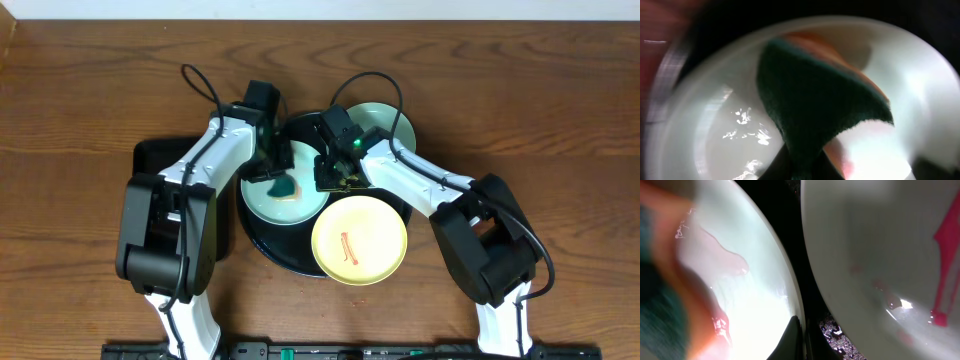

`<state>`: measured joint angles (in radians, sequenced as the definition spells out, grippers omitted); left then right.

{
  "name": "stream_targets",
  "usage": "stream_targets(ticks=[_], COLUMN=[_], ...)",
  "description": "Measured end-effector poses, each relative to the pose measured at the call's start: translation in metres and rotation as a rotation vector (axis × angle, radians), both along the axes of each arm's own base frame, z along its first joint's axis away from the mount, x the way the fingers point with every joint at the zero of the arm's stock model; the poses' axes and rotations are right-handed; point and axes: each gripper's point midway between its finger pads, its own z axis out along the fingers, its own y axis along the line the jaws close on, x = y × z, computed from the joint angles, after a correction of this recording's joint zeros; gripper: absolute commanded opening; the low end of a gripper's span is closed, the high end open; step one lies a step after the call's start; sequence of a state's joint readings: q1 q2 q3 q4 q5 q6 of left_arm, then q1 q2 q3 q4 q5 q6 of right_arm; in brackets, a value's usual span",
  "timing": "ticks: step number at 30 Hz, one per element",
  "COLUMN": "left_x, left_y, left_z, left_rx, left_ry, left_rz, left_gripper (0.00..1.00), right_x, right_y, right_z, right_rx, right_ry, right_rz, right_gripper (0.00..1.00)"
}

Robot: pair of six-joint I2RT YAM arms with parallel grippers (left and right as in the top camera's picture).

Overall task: Clean dirty plates on tray and stack at the side
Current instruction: 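Scrub the left pale green plate with the sponge in left gripper, then lift the sponge away to the left above the black tray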

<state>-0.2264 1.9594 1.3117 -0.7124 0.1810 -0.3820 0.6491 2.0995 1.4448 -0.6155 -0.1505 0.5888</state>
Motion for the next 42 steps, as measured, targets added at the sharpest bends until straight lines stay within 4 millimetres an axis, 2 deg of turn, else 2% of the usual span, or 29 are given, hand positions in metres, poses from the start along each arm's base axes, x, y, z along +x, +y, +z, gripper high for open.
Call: stream_targets(ticks=[4,7,10,14,17,20,25,29,31,33,37,39,42], left_x=[-0.003,-0.016,-0.03,-0.039,-0.035,-0.023,-0.002,-0.004,-0.008,-0.003,0.005,0.003,-0.006], left_y=[0.026,0.032,0.022,-0.003,-0.023,-0.031,-0.013,0.013,0.03,0.042,0.055,0.058,0.066], left_z=[0.0,0.001,0.001,0.005,0.008,0.009,0.002,0.007,0.016,0.031,0.077,0.112,0.134], left_rx=[0.112,0.139,0.077,-0.086,-0.2,-0.242,-0.101,0.073,0.136,0.178,0.214,0.212,0.215], left_ry=[0.018,0.073,0.124,0.146,0.111,0.05,-0.006,0.024,0.056,0.045,-0.034,-0.102,-0.127], left_rz=[0.101,0.086,-0.021,-0.163,-0.238,-0.262,-0.135,-0.042,-0.011,0.013,0.043,0.054,0.071], left_gripper=[0.07,0.08,0.07,0.07,0.07,0.07,0.07,0.08,0.07,0.07,0.07,0.07,0.07], right_x=[0.0,0.0,0.0,-0.001,-0.001,-0.001,-0.001,-0.001,-0.002,-0.002,-0.002,-0.002,-0.002], right_y=[0.0,0.0,0.0,0.0,0.0,0.0,0.001,0.001,0.001,0.001,0.0,0.0,0.001], right_z=[0.0,0.0,0.0,0.0,0.0,0.0,0.0,0.0,0.0,0.0,0.0,0.0,0.0], right_rx=[0.0,0.002,0.001,0.001,0.001,0.0,0.004,0.004,0.004,0.003,0.003,0.003,0.009], right_ry=[0.0,0.001,0.002,0.003,0.003,0.003,0.004,0.007,0.007,0.007,0.007,0.007,0.011], right_rz=[0.0,0.001,0.002,0.002,0.002,0.002,0.003,0.003,0.004,0.004,0.003,0.003,0.005], right_gripper=[0.01,0.01,0.01,0.01,0.01,0.01,0.01,0.01,0.01,0.01,0.01,0.01,0.01])
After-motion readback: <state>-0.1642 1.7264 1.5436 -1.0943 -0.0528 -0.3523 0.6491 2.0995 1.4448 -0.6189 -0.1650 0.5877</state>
